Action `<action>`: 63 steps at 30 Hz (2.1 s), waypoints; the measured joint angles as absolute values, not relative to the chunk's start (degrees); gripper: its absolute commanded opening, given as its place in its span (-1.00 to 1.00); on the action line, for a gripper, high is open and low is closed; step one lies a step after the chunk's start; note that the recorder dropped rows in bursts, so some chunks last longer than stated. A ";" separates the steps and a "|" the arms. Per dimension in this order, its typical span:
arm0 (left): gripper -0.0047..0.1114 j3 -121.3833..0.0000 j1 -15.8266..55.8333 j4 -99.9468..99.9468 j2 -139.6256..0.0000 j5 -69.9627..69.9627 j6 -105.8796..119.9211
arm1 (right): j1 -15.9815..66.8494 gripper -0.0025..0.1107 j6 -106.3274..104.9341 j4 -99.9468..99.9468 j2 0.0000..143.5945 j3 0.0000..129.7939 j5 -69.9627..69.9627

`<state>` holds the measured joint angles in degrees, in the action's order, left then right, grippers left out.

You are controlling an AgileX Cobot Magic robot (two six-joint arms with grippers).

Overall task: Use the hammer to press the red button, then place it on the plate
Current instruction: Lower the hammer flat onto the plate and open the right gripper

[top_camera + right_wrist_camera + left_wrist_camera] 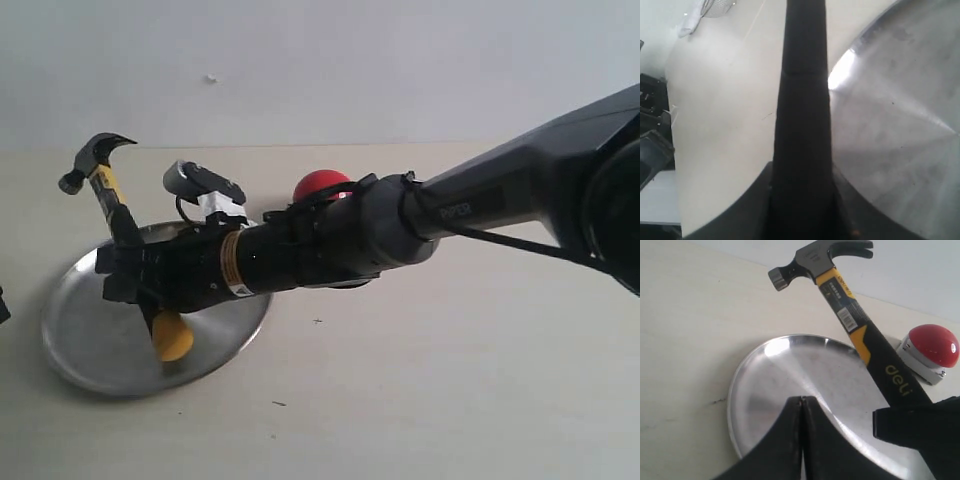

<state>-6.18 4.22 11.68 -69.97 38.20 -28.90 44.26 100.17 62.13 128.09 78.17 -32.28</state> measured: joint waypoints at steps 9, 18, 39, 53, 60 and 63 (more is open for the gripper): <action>-0.92 -6.18 4.22 11.68 -69.97 38.20 -28.90 | 44.15 -0.96 102.67 66.71 128.09 78.17 -29.95; -0.92 -6.18 4.22 11.68 -69.97 38.20 -28.90 | 44.15 -0.96 108.93 72.20 129.09 78.17 -25.30; -0.92 -6.18 4.22 11.68 -69.97 38.20 -28.90 | 44.15 -0.84 109.56 73.49 130.92 78.35 -23.64; -0.92 -6.18 4.22 11.68 -69.97 38.20 -28.90 | 44.15 -0.43 109.56 74.52 130.92 78.35 -22.42; -0.92 -6.18 4.22 11.68 -69.97 38.20 -28.90 | 44.15 -0.21 109.15 74.40 130.92 78.56 -21.92; -0.92 -6.18 4.22 11.68 -69.97 38.20 -28.90 | 44.15 -0.20 109.15 74.74 130.92 78.56 -21.92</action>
